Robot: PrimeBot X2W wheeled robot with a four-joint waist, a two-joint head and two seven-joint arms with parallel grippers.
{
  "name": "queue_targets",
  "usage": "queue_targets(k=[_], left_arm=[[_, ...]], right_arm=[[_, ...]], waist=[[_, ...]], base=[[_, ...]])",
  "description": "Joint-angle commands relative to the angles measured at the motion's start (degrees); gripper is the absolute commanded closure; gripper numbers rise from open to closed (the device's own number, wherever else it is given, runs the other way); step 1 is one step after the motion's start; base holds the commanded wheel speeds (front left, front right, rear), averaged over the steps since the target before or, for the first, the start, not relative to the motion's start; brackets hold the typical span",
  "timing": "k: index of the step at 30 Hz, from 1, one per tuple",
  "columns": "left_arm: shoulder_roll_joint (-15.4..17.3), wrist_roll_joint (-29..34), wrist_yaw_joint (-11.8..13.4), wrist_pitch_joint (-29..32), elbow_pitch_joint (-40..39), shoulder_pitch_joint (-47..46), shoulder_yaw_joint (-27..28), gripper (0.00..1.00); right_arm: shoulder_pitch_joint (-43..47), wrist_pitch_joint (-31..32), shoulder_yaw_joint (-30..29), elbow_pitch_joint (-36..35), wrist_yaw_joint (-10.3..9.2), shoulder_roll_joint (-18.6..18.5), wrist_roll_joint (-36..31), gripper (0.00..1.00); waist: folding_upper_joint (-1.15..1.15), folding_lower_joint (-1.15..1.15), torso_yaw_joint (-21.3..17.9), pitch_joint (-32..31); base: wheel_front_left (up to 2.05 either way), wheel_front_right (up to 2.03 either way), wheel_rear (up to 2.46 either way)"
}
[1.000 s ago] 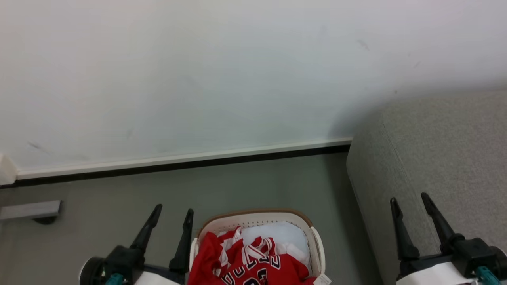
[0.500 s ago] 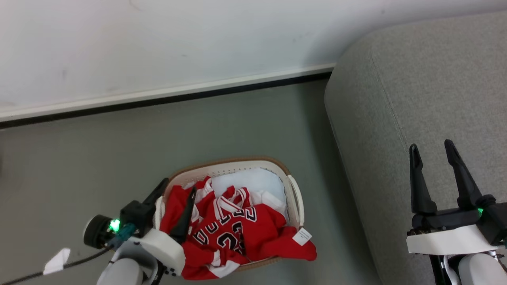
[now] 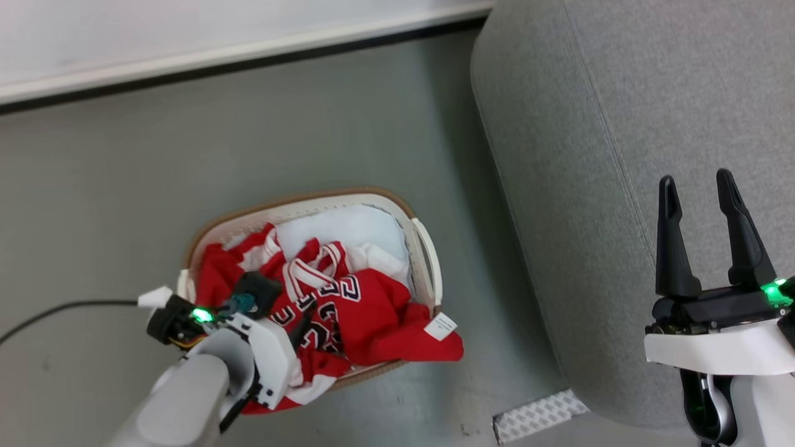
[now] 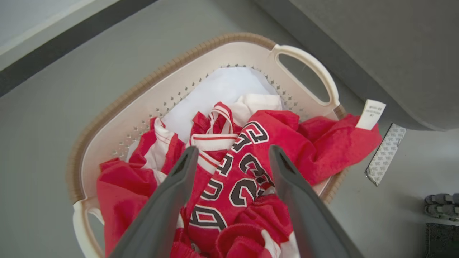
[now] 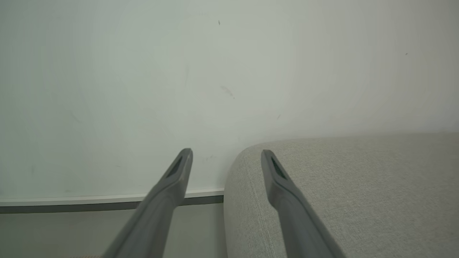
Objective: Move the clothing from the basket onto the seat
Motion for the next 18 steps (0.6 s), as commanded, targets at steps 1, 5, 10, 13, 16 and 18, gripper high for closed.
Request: queue_targets(k=[1, 5, 10, 13, 16, 18], left_arm=[[1.56, -1.64, 0.10, 1.11, 1.02, -1.68, -1.89, 0.00], [4.06, -5.34, 0.10, 4.98, 3.72, -5.90, -8.31, 0.00], [6.82, -9.36, 0.10, 9.19, 6.06, -10.71, -14.78, 0.00], [8.25, -11.39, 0.10, 11.83, 7.10, -13.08, -18.19, 0.00], [9.48, -12.69, 0.10, 13.73, 8.50, -15.54, -20.32, 0.00], [9.64, -13.03, 0.10, 14.22, 9.30, -16.76, -21.43, 0.00]], right_arm=[[-0.91, 0.03, 0.29, -0.59, -0.12, 0.08, 0.65, 0.00], [-1.85, 0.03, 0.96, -1.89, -0.12, 0.07, 1.94, 0.00], [-3.02, 0.03, 2.07, -2.72, -0.12, 0.07, 3.25, 0.00], [-3.15, 0.03, 2.35, -3.15, -0.12, 0.07, 4.08, 0.00], [-3.54, 0.03, 2.74, -3.47, -0.12, 0.09, 4.96, 0.00], [-3.53, 0.03, 3.06, -3.56, -0.12, 0.08, 5.60, 0.00]], waist=[[0.00, -0.01, -2.03, 3.06], [0.00, -0.01, -3.48, 6.38], [0.00, -0.01, -5.31, 10.10], [0.00, -0.01, -6.45, 11.97], [0.00, -0.01, -7.39, 13.75], [0.00, -0.01, -7.81, 14.72]], base=[[0.00, 0.00, 0.00], [0.00, 0.00, 0.00], [0.00, 0.00, 0.00], [0.00, 0.00, 0.00], [0.00, 0.00, 0.00], [0.00, 0.00, 0.00]])
